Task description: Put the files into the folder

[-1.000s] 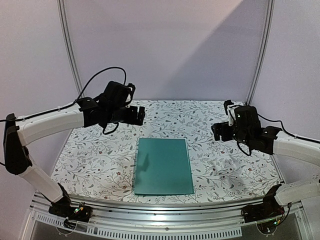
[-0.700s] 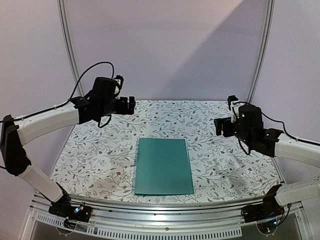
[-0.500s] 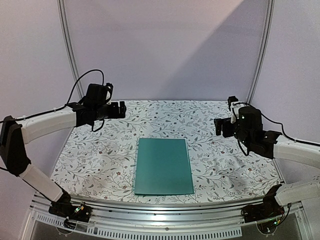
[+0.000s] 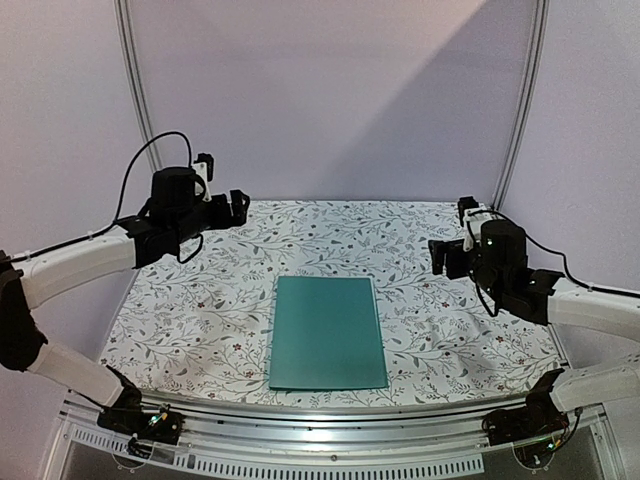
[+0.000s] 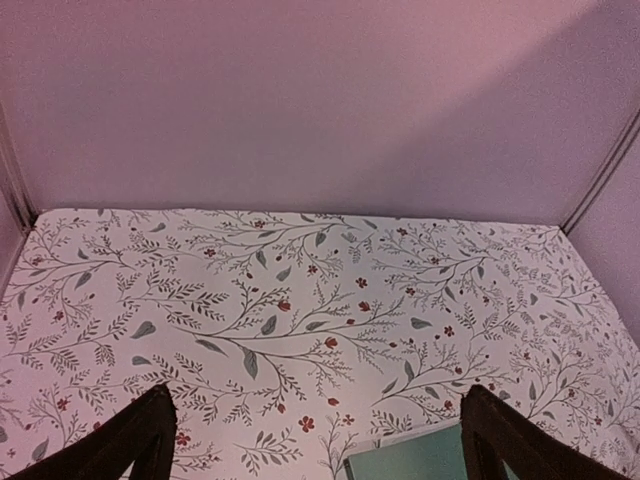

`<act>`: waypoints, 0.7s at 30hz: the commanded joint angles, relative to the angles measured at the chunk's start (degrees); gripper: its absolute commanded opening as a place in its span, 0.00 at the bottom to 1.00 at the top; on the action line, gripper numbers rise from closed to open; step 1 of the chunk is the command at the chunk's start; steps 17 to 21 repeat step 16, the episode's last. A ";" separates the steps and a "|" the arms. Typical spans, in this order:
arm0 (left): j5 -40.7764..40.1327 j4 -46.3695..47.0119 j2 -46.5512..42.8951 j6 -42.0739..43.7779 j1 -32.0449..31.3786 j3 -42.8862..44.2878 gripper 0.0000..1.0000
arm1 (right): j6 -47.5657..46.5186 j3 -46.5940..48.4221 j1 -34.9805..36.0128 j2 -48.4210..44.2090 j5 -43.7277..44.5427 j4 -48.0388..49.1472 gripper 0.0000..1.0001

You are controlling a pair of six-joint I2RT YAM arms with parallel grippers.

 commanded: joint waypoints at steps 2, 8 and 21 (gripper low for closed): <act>-2.92 5.36 -3.78 2.80 -0.70 -2.82 0.99 | -0.46 -2.50 -0.23 -3.08 -1.97 2.90 0.99; -6.48 -3.08 -0.22 3.51 -1.25 1.75 0.99 | -1.30 -2.90 -0.26 -3.73 -1.73 3.03 0.99; -6.83 -4.73 0.84 3.59 -1.28 2.71 0.99 | -1.16 -2.81 -0.26 -3.10 -1.44 2.55 0.99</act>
